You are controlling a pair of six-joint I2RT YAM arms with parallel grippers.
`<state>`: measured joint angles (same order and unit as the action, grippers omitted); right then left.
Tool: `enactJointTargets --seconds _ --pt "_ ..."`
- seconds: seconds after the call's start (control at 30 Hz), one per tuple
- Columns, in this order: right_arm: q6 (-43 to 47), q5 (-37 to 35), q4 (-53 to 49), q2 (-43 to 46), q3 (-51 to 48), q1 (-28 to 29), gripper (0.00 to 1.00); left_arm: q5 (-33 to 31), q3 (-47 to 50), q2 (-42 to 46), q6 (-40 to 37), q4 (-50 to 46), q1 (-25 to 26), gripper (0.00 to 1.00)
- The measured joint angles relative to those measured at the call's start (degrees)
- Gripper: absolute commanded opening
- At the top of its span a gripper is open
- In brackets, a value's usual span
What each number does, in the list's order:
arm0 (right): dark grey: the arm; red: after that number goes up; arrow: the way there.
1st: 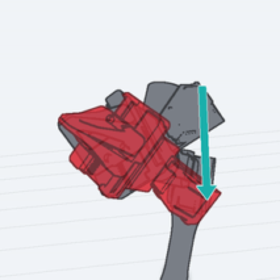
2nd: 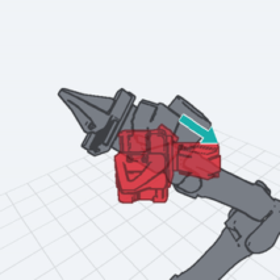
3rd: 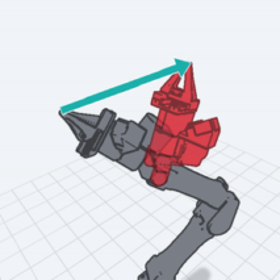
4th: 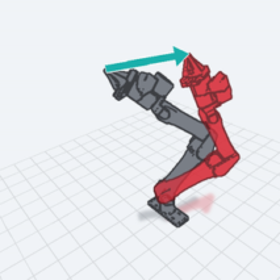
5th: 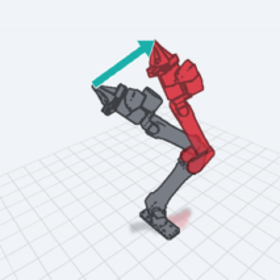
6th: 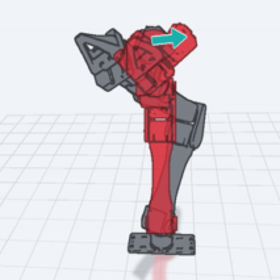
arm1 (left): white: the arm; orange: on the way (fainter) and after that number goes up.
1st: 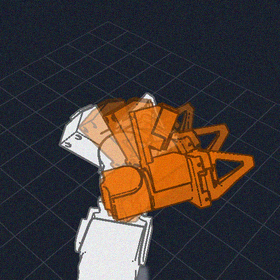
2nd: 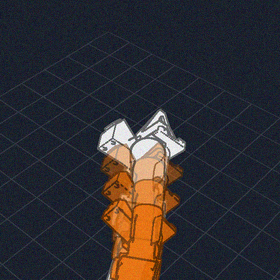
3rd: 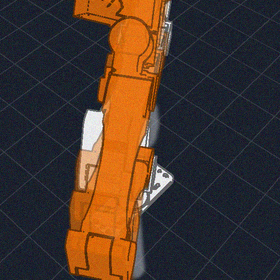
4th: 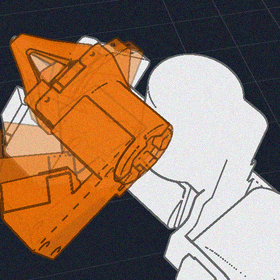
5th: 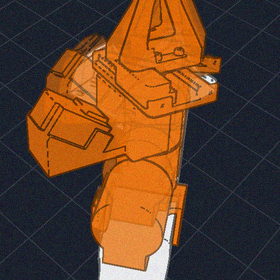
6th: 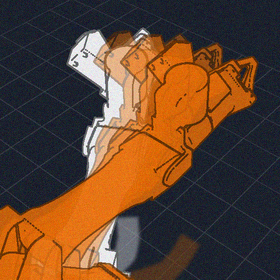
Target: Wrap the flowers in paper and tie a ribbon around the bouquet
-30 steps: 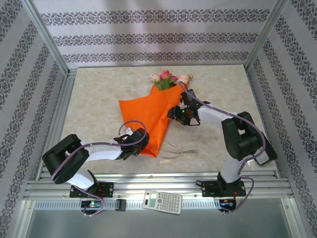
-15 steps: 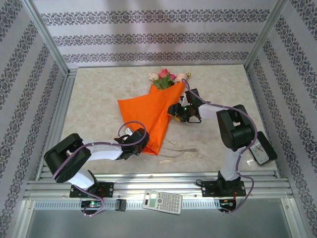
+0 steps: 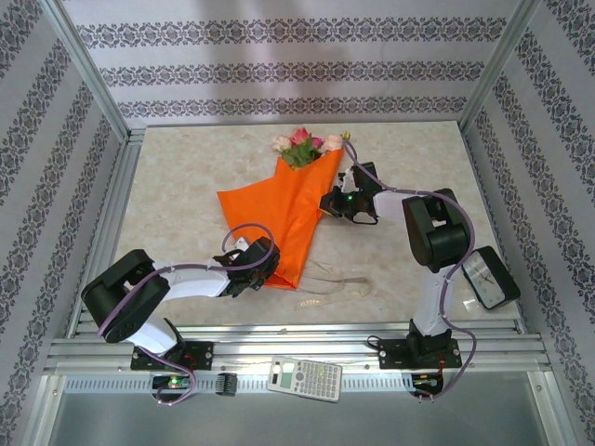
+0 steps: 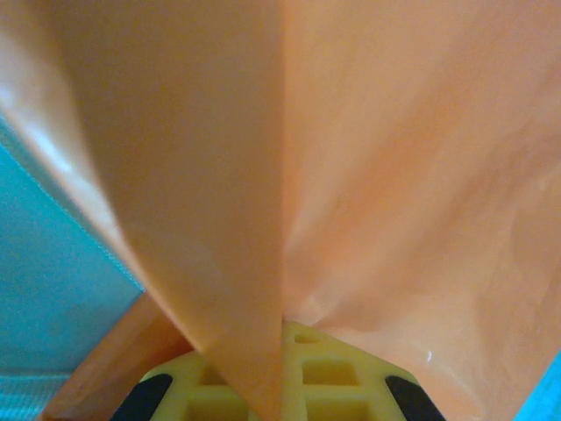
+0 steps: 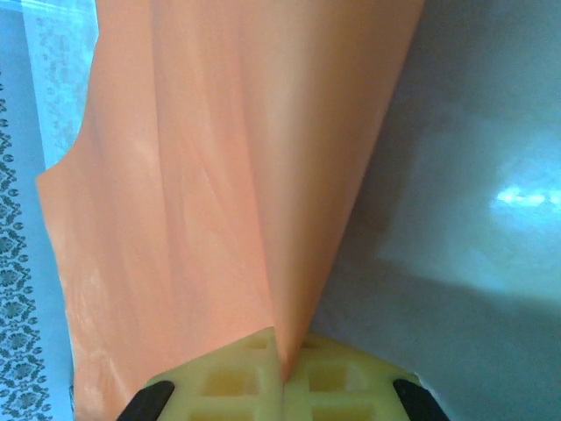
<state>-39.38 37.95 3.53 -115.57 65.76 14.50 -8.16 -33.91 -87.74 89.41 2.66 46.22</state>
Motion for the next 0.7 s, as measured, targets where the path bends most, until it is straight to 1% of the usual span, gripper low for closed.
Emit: enactJointTargets --seconds 0.13,0.23,0.37,0.4,0.47,0.53,0.6,0.63,0.7 --pt "3.1 -0.1 -6.6 -0.5 4.5 0.3 0.02 0.1 -0.8 0.0 -1.9 -1.8 -0.8 0.0" --pt "5.8 -0.5 -11.5 -1.4 8.0 0.7 0.04 0.0 -1.4 0.0 -3.4 -3.0 -1.0 0.0" --pt "7.8 -2.3 -13.9 -1.5 8.8 0.5 0.35 0.0 -1.9 -0.3 -5.1 -4.2 -1.0 0.0" --pt "7.8 -2.6 -13.9 -1.5 9.0 0.1 0.41 0.1 -2.0 -0.3 -5.6 -4.2 -1.0 0.0" --pt "7.6 -2.8 -13.5 -1.6 9.4 -0.9 0.45 0.1 -2.1 -0.3 -6.4 -4.4 -1.0 0.0" --pt "7.5 -2.7 -12.5 -2.0 10.1 -1.8 0.47 0.1 -2.6 -0.6 -7.1 -4.9 -1.0 0.0" --pt "6.5 -2.5 -11.4 -3.2 11.4 -2.5 0.47 0.1 -3.1 -0.9 -7.8 -5.5 -1.0 0.0" --pt "6.3 -2.5 -11.0 -4.0 12.1 -2.8 0.45 0.1 -3.2 -0.9 -8.1 -5.7 -1.0 0.0" --pt "5.3 -2.2 -10.2 -6.1 14.1 -3.1 0.38 0.2 -3.4 -1.0 -8.5 -5.9 -1.0 0.0"
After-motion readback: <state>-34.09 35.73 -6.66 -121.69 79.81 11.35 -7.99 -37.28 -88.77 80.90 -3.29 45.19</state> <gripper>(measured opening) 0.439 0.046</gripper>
